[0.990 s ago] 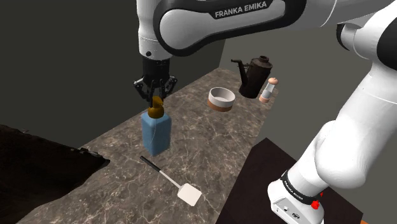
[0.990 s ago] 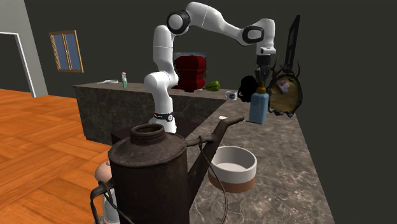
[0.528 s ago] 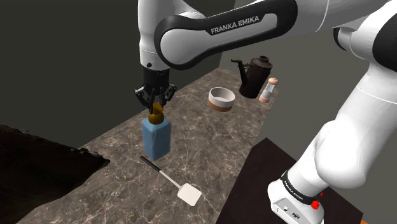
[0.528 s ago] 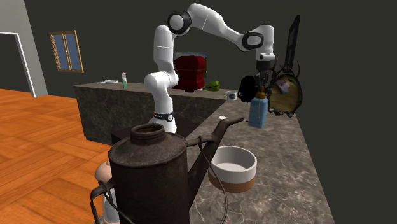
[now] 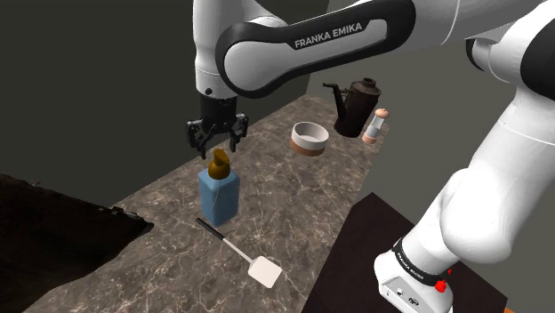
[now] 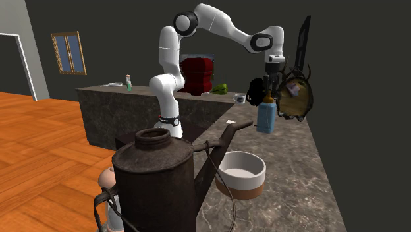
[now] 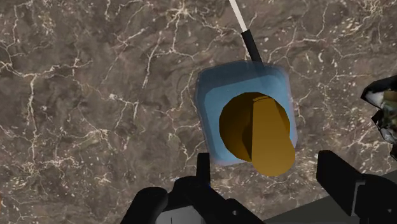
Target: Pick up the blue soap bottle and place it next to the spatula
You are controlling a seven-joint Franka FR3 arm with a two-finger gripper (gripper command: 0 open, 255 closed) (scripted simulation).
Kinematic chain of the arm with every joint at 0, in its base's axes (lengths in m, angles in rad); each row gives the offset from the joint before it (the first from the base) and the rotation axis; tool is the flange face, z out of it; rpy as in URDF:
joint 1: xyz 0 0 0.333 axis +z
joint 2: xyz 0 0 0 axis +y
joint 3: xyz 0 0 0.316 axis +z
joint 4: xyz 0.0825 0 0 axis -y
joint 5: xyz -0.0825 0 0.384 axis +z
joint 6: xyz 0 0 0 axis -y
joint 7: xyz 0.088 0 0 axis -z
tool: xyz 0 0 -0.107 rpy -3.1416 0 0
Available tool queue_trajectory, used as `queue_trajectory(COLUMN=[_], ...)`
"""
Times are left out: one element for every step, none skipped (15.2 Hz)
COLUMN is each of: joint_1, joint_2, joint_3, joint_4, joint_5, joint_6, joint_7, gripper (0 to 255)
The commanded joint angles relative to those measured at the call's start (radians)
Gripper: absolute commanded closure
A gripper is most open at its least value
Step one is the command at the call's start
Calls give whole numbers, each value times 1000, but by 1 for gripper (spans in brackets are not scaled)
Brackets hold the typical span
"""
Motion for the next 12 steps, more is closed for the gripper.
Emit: queue_trajectory(joint_1=[0, 0, 0, 0, -1, -1, -2, -2, -2, -2, -2, -2], joint_2=[0, 0, 0, 0, -10, -19, -26, -31, -31, -31, -31, -31], joint_3=[0, 0, 0, 0, 1, 1, 1, 2, 2, 2, 2, 2], joint_4=[0, 0, 0, 0, 23, 46, 72, 93, 93, 93, 93, 93], joint_5=[0, 0, 0, 0, 5, 10, 13, 16, 16, 16, 16, 16], joint_6=[0, 0, 0, 0, -31, -63, -95, -120, -120, -120, -120, -120], joint_7=[0, 0, 0, 0, -3, -7, -9, -11, -11, -11, -11, -11], gripper=[0, 0, 0, 0, 0, 0, 0, 0, 0, 0, 0, 0])
